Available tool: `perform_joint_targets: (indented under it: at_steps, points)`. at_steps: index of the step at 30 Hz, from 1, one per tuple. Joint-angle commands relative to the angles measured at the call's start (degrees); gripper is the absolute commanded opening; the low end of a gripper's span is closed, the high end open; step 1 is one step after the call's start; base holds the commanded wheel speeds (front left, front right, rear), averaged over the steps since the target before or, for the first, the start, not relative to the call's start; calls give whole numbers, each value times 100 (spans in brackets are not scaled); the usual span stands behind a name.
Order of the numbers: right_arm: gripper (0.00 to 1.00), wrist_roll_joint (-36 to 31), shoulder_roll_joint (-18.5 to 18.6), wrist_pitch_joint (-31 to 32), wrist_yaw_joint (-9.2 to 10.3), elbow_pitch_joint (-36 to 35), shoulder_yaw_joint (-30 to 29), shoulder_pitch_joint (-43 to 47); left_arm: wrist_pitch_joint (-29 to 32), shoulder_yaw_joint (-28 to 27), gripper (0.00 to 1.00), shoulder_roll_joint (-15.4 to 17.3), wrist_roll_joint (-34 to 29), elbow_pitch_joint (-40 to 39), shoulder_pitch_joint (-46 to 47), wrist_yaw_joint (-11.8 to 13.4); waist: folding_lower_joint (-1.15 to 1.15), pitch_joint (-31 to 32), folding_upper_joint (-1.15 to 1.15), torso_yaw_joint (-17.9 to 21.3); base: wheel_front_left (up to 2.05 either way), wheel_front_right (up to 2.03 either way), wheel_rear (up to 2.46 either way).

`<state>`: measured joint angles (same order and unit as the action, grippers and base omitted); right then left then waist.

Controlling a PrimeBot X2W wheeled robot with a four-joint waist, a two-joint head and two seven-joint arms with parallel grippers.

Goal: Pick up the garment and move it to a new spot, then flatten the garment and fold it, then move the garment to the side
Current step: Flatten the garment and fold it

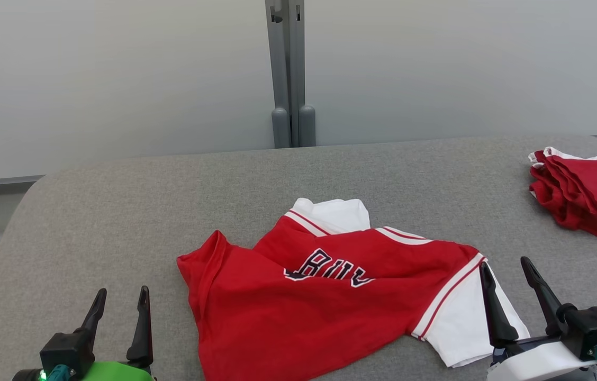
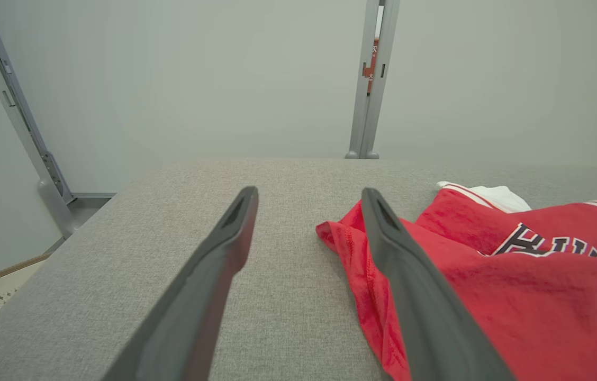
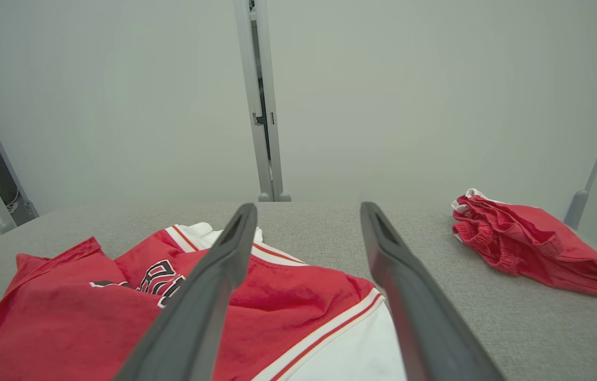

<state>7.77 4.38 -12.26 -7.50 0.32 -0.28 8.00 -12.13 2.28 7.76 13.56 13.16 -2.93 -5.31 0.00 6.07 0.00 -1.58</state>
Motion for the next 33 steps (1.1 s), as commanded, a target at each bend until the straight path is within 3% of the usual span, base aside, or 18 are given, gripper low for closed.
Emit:
perform_joint_targets:
  at_steps: [1,33]
  points:
    - [100,-31,2,10,0,-14,-11,60,37,14,100,36,33,-50,-65,6,0,-5,0,-3,0,0,0]
    - [100,-23,25,91,1,10,-1,66,339,170,100,152,155,-474,-239,178,0,7,0,-25,0,0,0]
